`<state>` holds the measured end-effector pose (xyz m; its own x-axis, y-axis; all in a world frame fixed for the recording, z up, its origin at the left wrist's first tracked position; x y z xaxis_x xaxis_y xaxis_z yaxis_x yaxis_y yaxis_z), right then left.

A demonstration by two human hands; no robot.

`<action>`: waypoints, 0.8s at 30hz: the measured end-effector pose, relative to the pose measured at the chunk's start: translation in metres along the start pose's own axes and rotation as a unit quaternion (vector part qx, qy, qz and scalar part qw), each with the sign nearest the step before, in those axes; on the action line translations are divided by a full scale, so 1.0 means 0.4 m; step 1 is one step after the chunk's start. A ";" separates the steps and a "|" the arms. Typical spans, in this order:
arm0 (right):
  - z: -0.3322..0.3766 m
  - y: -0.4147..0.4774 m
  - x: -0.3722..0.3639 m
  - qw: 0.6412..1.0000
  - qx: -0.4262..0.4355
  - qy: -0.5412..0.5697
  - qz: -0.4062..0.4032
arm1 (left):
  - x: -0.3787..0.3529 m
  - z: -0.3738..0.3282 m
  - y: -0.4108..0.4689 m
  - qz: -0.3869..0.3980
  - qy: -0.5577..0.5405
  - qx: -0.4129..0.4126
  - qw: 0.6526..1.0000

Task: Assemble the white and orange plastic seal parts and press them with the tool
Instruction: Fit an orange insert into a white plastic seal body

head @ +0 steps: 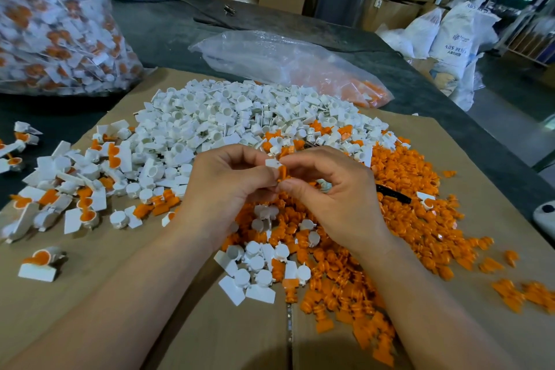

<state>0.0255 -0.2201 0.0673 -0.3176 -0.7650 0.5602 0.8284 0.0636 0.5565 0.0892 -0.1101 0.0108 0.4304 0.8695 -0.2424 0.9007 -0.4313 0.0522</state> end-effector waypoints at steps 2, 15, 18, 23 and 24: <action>-0.001 0.000 0.002 1.000 -0.002 0.001 -0.001 | -0.002 0.001 0.000 0.004 -0.005 0.004 1.000; 0.009 0.002 0.007 1.000 0.009 -0.016 0.001 | -0.008 0.006 0.000 0.008 -0.017 0.022 1.000; -0.007 0.001 0.011 1.000 -0.016 0.004 0.001 | -0.008 0.012 0.001 0.007 -0.048 0.039 0.998; -0.018 0.001 0.009 1.000 -0.029 0.003 0.010 | -0.008 0.018 -0.001 0.013 -0.076 0.056 0.995; -0.015 0.001 0.007 1.000 -0.024 -0.002 0.010 | -0.008 0.018 -0.001 0.015 -0.076 0.057 0.995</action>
<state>0.0277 -0.2262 0.0654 -0.3022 -0.7608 0.5743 0.8561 0.0483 0.5145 0.0871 -0.1147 0.0047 0.4344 0.8132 -0.3872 0.8715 -0.4880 -0.0472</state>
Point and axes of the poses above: each hand's wrist, its own y-axis towards the middle knuckle, its own x-axis out of the back of the hand, z = x × y, the point moved 10 cm from there along y, towards the middle knuckle, and after that the axes turned 7 degrees about z, right-handed, at the moved point
